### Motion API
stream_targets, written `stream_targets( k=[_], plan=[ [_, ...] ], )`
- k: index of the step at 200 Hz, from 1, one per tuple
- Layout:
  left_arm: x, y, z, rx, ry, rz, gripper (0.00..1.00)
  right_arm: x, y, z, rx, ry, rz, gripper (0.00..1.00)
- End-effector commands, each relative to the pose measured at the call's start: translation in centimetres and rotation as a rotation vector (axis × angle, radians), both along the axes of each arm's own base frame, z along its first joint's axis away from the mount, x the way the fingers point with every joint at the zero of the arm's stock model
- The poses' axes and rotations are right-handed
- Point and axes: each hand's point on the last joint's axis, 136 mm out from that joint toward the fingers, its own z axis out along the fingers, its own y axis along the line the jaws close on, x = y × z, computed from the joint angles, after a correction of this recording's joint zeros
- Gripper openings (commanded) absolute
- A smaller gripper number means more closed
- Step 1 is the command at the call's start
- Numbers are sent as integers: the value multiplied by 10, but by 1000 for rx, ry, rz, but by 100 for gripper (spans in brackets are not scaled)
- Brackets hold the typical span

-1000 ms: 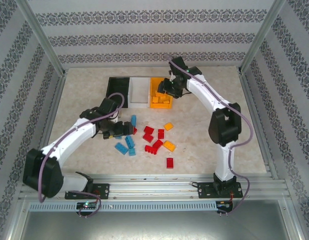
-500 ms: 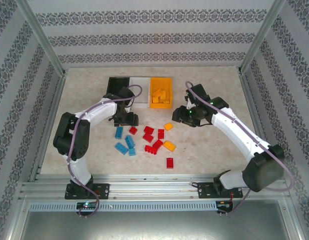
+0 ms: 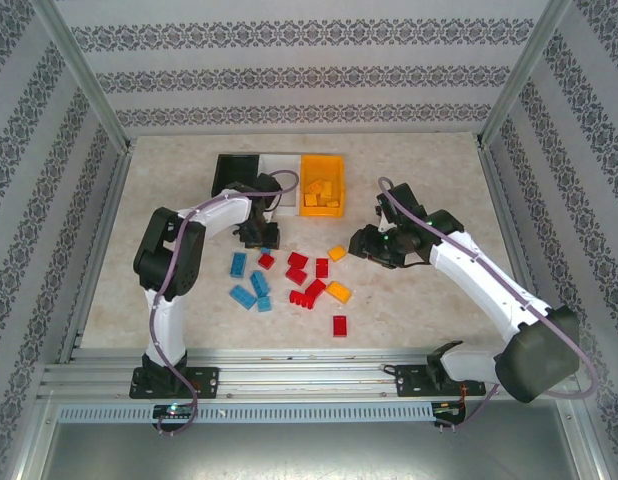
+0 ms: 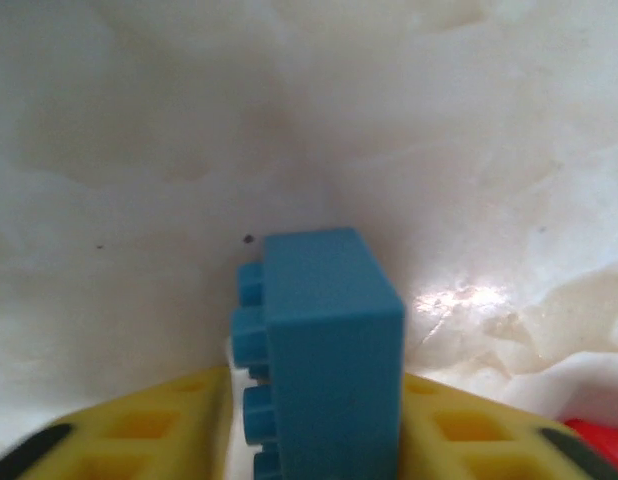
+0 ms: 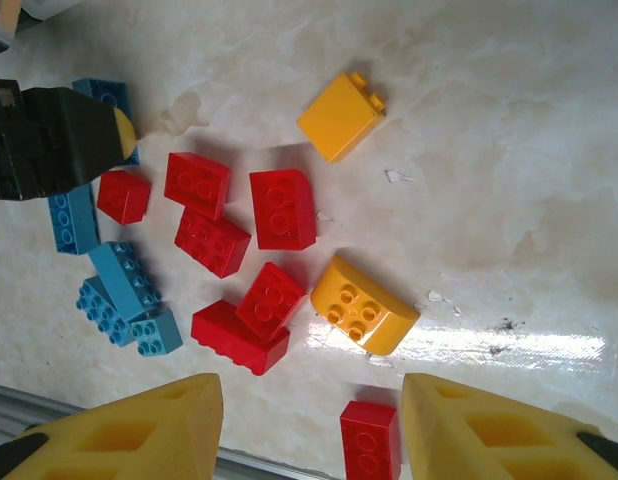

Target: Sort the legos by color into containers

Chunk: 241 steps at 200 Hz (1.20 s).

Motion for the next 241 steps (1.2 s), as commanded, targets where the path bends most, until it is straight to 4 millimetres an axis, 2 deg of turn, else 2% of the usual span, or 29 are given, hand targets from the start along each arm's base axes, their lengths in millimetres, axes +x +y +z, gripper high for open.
stream_targets(
  k=[1, 23, 38, 50, 70, 92, 112, 152, 181, 207, 241],
  plan=[
    [11, -11, 4, -17, -30, -25, 23, -5, 1, 0, 9, 1, -4, 51],
    [7, -10, 13, -24, -32, -33, 16, -6, 0, -4, 1, 8, 0, 51],
    [2, -10, 25, -40, -42, -35, 13, -6, 0, -8, 0, 14, 1, 51],
    [-3, -9, 41, -55, -57, -30, 11, -7, 1, -12, 3, 21, 1, 51],
    [-5, -7, 77, -83, -124, -14, 8, -8, 2, -19, 8, 33, -2, 50],
    [7, -7, 111, -97, -195, -14, 9, -8, 3, -27, 18, 42, -10, 50],
    [30, -14, 125, -93, -226, -37, 9, -8, 5, -32, 26, 51, -12, 50],
    [83, -27, 114, -38, -245, -74, 9, -8, 8, -27, 31, 45, -9, 50],
    [110, -31, 92, 13, -229, -81, 9, -15, 1, -26, -7, 65, -9, 51],
    [123, -24, 72, 31, -210, -53, 9, -25, -6, -30, -32, 87, -2, 51],
    [133, -25, 62, 26, -211, -48, 10, -36, -11, -42, -70, 140, 14, 53]
  ],
)
